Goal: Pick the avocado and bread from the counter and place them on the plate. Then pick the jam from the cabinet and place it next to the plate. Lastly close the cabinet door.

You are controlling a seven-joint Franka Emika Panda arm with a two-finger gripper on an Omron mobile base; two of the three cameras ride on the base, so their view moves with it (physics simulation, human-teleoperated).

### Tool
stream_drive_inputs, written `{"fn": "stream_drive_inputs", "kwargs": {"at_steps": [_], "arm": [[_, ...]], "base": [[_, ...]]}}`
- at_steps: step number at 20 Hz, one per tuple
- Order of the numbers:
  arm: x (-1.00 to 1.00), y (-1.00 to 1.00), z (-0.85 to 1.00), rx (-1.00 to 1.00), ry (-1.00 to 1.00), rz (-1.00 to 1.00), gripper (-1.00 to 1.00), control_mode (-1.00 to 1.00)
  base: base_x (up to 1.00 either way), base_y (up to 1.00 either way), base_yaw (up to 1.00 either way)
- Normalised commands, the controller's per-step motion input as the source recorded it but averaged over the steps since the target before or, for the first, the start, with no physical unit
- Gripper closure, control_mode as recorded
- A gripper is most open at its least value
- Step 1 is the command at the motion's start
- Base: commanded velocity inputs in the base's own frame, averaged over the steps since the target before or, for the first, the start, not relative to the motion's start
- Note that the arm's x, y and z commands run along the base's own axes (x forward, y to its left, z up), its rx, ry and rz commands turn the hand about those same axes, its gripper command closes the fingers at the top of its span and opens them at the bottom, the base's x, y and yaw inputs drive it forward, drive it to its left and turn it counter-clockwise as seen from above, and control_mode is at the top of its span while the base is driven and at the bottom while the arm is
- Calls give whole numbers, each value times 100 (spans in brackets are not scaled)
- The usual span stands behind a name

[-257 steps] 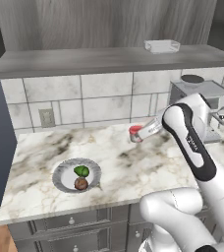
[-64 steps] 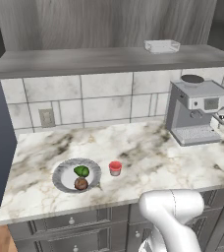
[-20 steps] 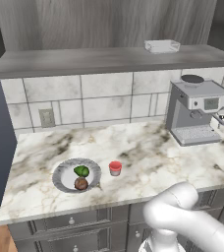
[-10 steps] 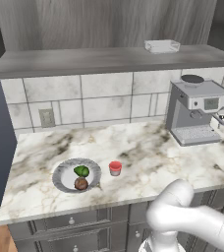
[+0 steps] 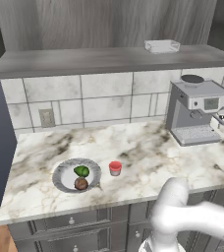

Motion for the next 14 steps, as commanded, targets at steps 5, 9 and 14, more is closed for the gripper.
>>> {"fn": "stream_drive_inputs", "kwargs": {"at_steps": [5, 9, 14], "arm": [[15, -23, 0, 0, -19, 5, -100, -100], [20, -20, 0, 0, -16, 4, -100, -100], [20, -25, 0, 0, -16, 4, -100, -100]], "base": [[0, 0, 0], [0, 0, 0], [0, 0, 0]]}}
